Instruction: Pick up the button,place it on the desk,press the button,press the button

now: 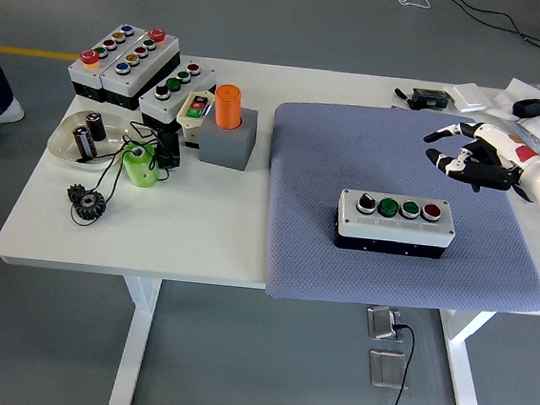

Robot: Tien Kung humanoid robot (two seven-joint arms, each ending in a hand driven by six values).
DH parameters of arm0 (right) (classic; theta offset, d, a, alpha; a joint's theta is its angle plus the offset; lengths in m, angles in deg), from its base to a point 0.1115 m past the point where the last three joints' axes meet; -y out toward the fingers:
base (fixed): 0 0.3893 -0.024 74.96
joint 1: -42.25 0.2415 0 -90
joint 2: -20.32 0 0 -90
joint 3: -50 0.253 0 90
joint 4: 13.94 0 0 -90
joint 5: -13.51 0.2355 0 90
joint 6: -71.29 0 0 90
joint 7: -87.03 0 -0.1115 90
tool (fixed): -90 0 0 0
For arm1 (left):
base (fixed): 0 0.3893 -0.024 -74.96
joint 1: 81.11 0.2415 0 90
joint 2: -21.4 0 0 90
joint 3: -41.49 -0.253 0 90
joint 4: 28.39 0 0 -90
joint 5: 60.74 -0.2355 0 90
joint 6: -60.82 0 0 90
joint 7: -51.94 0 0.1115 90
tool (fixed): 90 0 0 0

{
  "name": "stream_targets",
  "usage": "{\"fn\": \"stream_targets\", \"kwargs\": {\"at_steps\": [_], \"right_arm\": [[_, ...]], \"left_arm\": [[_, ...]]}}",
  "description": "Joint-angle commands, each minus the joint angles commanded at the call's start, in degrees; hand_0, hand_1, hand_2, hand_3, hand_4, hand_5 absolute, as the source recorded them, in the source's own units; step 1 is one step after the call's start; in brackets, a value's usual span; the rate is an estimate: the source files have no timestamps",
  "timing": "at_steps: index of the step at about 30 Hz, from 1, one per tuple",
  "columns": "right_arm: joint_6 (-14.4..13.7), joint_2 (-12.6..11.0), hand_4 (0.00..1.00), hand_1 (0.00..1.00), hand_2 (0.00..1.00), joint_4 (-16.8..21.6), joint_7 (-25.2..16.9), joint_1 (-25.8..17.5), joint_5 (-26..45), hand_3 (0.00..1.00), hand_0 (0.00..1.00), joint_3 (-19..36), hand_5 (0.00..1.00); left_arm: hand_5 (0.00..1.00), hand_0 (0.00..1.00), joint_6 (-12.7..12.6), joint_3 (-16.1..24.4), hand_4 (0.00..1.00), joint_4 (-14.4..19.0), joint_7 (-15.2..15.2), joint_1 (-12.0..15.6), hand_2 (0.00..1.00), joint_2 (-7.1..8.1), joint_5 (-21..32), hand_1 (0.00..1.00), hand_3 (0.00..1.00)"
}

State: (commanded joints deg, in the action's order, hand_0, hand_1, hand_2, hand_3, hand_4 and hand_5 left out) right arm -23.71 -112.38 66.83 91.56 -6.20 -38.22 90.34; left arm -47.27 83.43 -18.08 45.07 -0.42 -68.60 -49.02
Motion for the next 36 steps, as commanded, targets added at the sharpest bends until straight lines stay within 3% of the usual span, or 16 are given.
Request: {"fn": "stream_targets", "kwargs": {"at_steps": [7,10,11,16,17,22,23,25,28,29,36], "right_arm": [[-2.28,-0.30,0.663,0.015,0.186,-2.11,-1.94,-2.03,16.76,0.784,0.282,6.10,0.556],[-0.55,-0.53,0.663,0.015,0.186,-3.26,-2.39,-2.99,23.84,0.784,0.282,8.49,0.556],[0.16,-0.61,0.669,0.238,0.350,-3.62,-2.34,-3.32,26.44,0.788,0.418,9.06,0.562],[1.44,-1.12,0.669,0.238,0.350,-4.29,-3.28,-5.44,38.36,0.788,0.418,11.24,0.562],[1.40,-1.20,0.673,0.444,0.502,-4.33,-3.39,-5.73,40.71,0.798,0.550,11.69,0.562],[1.07,-1.41,0.673,0.444,0.502,-4.48,-3.90,-7.03,53.00,0.798,0.550,14.26,0.562],[0.91,-1.46,0.678,0.584,0.651,-4.61,-4.16,-7.30,55.24,0.808,0.654,14.77,0.565],[0.72,-1.53,0.678,0.584,0.651,-4.82,-4.50,-7.60,59.77,0.808,0.654,15.37,0.565],[0.62,-1.58,0.678,0.584,0.651,-5.12,-5.07,-7.95,62.04,0.808,0.654,16.23,0.565],[0.66,-1.51,0.676,0.670,0.748,-5.18,-5.14,-7.86,62.14,0.813,0.717,16.33,0.564],[0.90,-0.93,0.670,0.709,0.787,-5.30,-5.14,-7.36,62.18,0.814,0.751,16.74,0.561]], "left_arm": [[0.932,0.651,0.03,-0.01,0.316,0.00,-0.15,0.01,0.726,0.00,0.23,0.706,0.512],[0.932,0.651,0.03,-0.29,0.316,0.00,-0.15,0.32,0.726,0.00,0.33,0.706,0.512],[0.934,0.651,0.03,-0.43,0.317,0.00,-0.16,0.44,0.725,0.00,0.45,0.706,0.513],[0.934,0.651,-0.11,-0.41,0.317,0.00,-0.06,0.94,0.725,0.00,0.04,0.706,0.513],[0.935,0.651,-0.16,-0.19,0.317,0.00,0.00,0.85,0.726,0.00,-0.28,0.707,0.513],[0.935,0.651,-0.51,0.78,0.317,0.00,0.40,0.40,0.726,0.00,-1.92,0.707,0.513],[0.933,0.651,-0.54,0.92,0.315,0.00,0.43,0.32,0.727,0.00,-2.06,0.706,0.513],[0.933,0.651,-0.50,0.99,0.315,0.00,0.39,0.24,0.727,0.00,-1.93,0.706,0.513],[0.933,0.651,-0.36,0.85,0.315,0.00,0.24,0.08,0.727,0.00,-1.47,0.706,0.513],[0.938,0.651,-0.33,0.82,0.314,0.00,0.21,0.03,0.727,0.03,-1.43,0.706,0.514],[0.947,0.651,-0.38,0.91,0.311,0.00,0.24,-0.08,0.728,0.08,-1.50,0.706,0.515]]}}
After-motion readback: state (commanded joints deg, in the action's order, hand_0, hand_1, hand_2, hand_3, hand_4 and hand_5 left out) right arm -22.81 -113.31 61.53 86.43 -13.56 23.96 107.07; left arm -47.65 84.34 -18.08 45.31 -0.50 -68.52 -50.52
